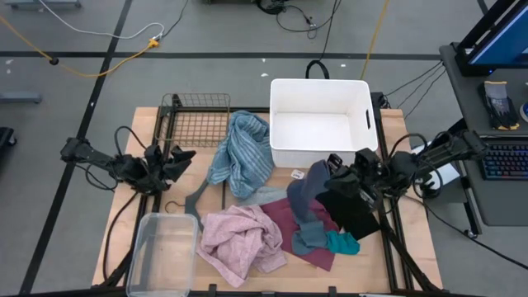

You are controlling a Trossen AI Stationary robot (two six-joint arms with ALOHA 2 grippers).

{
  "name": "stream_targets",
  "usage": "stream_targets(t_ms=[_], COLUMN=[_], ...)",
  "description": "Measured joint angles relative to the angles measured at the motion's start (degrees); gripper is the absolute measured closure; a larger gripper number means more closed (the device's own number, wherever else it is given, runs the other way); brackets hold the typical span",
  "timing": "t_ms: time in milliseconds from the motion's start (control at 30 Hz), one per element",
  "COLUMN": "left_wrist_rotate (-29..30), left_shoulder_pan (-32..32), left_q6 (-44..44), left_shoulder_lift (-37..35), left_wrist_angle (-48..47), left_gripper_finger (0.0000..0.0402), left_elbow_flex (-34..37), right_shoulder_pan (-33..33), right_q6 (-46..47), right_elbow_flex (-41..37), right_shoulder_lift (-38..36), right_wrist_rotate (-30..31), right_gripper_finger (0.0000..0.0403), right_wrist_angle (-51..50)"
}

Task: Pick & Place Cloths
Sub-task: Put the dark blue sock into the wire basket

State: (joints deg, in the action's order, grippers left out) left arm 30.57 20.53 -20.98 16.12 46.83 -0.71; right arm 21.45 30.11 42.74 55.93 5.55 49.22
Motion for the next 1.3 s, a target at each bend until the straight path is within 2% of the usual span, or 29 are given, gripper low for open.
stream_targets(t_ms=[200,333,533,767,1033,1300], left_wrist_rotate=[-1.5,-1.6,-1.6,-2.2,-8.3,-10.7], left_shoulder_pan=[0.0,0.0,0.0,0.0,0.0,-0.3], left_q6=[-3.9,-8.2,-10.6,-8.6,-3.0,-1.6], left_shoulder_lift=[0.0,0.6,6.9,18.9,32.2,44.2], left_wrist_angle=[0.0,0.1,-0.3,-0.3,-0.3,-3.8], left_gripper_finger=[0.0158,0.0158,0.0158,0.0158,0.0158,0.0158], left_elbow_flex=[0.0,0.0,-3.4,-13.4,-26.2,-38.0], right_shoulder_pan=[-0.5,-1.9,-4.3,-7.6,-10.7,-12.7], right_q6=[-1.0,-0.5,-0.3,-0.4,1.9,5.8], right_elbow_flex=[0.0,0.8,6.2,15.3,24.8,30.0], right_shoulder_lift=[2.5,3.6,7.4,12.7,18.7,24.0], right_wrist_rotate=[-5.3,-6.0,-12.6,-19.4,-25.4,-26.9], right_gripper_finger=[0.0403,0.0403,0.0403,0.0403,0.0403,0.0403], right_wrist_angle=[10.9,10.6,10.5,4.6,1.7,1.4])
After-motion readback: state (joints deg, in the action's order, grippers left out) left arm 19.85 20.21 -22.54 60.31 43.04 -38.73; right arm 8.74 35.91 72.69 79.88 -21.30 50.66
